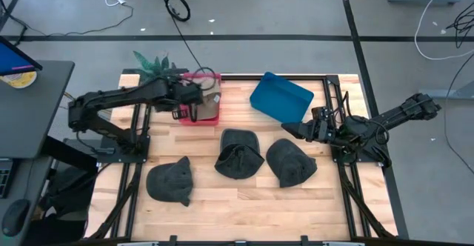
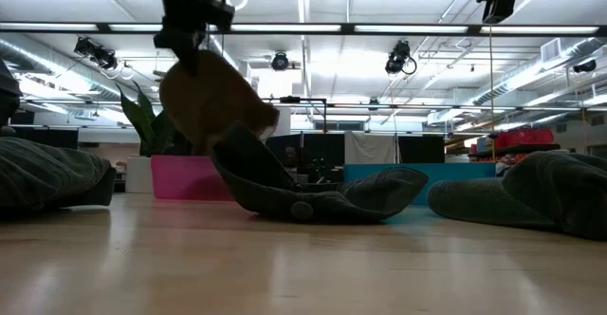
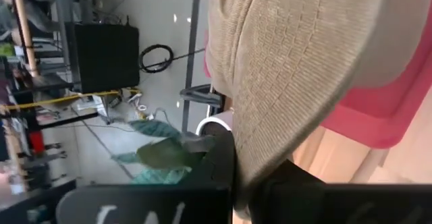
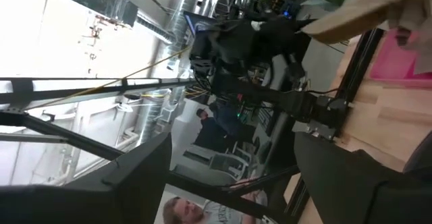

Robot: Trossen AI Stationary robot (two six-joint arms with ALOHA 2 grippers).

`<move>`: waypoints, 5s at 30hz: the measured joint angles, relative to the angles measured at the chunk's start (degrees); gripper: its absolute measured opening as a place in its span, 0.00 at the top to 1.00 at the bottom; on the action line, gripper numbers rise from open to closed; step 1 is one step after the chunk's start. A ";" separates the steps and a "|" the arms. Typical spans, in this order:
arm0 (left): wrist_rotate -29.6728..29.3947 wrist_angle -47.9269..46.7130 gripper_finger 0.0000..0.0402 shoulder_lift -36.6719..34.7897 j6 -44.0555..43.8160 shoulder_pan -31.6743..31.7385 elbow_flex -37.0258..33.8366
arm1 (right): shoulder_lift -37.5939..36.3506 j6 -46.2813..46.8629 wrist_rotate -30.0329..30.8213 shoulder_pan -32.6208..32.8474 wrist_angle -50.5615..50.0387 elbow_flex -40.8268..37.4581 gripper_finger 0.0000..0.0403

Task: Pick & Place hat
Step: Put the brown cap into the red bin, then put the right black cap into the blue bin

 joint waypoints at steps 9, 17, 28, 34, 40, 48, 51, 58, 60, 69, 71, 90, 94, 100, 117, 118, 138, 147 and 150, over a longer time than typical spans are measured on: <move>0.63 -3.80 0.97 9.78 1.01 0.00 0.04 | 0.02 0.00 0.94 0.00 -0.19 0.00 0.22; -0.27 -4.13 0.97 11.96 0.65 0.04 0.04 | 0.02 0.00 0.94 0.00 -0.76 0.00 0.22; 0.28 -1.38 0.97 15.61 1.26 0.21 -0.02 | 0.02 1.49 1.43 -1.15 -3.69 -0.02 0.22; -3.48 -0.16 0.97 16.53 4.79 0.69 -0.02 | 0.02 1.51 1.40 -1.34 -3.69 -0.02 0.22; -3.17 2.59 0.97 17.00 8.38 1.62 -0.02 | 0.02 1.49 1.40 -1.36 -3.69 -0.02 0.22; -1.33 4.92 0.97 22.65 7.84 2.57 -0.02 | 0.02 1.46 1.40 -1.36 -3.99 -0.02 0.22; 0.05 5.22 0.96 24.85 6.14 2.57 0.11 | 0.02 1.50 1.40 -1.36 -4.04 -0.02 0.22; 9.88 6.09 0.90 25.65 4.77 2.30 0.19 | 0.02 1.92 1.38 -1.33 -4.08 -0.02 0.22; 11.20 7.08 0.87 25.37 5.10 2.29 0.14 | 0.02 1.92 1.38 -1.33 -4.10 -0.02 0.22; 24.96 10.16 0.60 22.57 7.41 2.70 -0.07 | 0.02 1.51 1.38 -1.33 -4.19 -0.02 0.22; 28.62 10.23 0.54 21.48 7.58 2.92 -0.07 | 0.02 1.51 1.38 -1.33 -4.18 -0.02 0.22; 41.54 14.62 0.38 15.98 6.75 7.39 -0.04 | 0.01 1.64 1.36 -1.31 -4.14 -0.02 0.22; 39.98 15.95 0.39 16.48 7.05 8.68 -0.04 | 0.02 1.66 1.33 -1.31 -4.12 -0.02 0.22; 37.86 17.14 0.41 16.46 7.25 9.87 -0.04 | 0.02 1.53 1.33 -1.31 -4.17 -0.02 0.22; 37.49 21.16 0.41 16.77 15.29 9.85 -0.04 | 0.01 1.49 1.33 -1.31 -4.71 -0.02 0.22; 37.50 21.24 0.41 16.77 15.79 9.85 -0.04 | 0.02 1.49 1.33 -1.31 -4.73 -0.02 0.22; 28.84 23.16 0.41 15.07 9.66 8.49 -4.49 | 0.02 1.27 1.33 -1.31 -4.98 -0.02 0.22; 36.54 19.19 0.41 5.13 2.20 6.59 3.58 | 0.00 1.01 1.31 -1.33 -5.35 -0.02 0.22; 45.60 19.06 0.41 1.07 -6.44 6.33 5.22 | 0.00 1.01 1.33 -1.33 -6.42 -0.02 0.22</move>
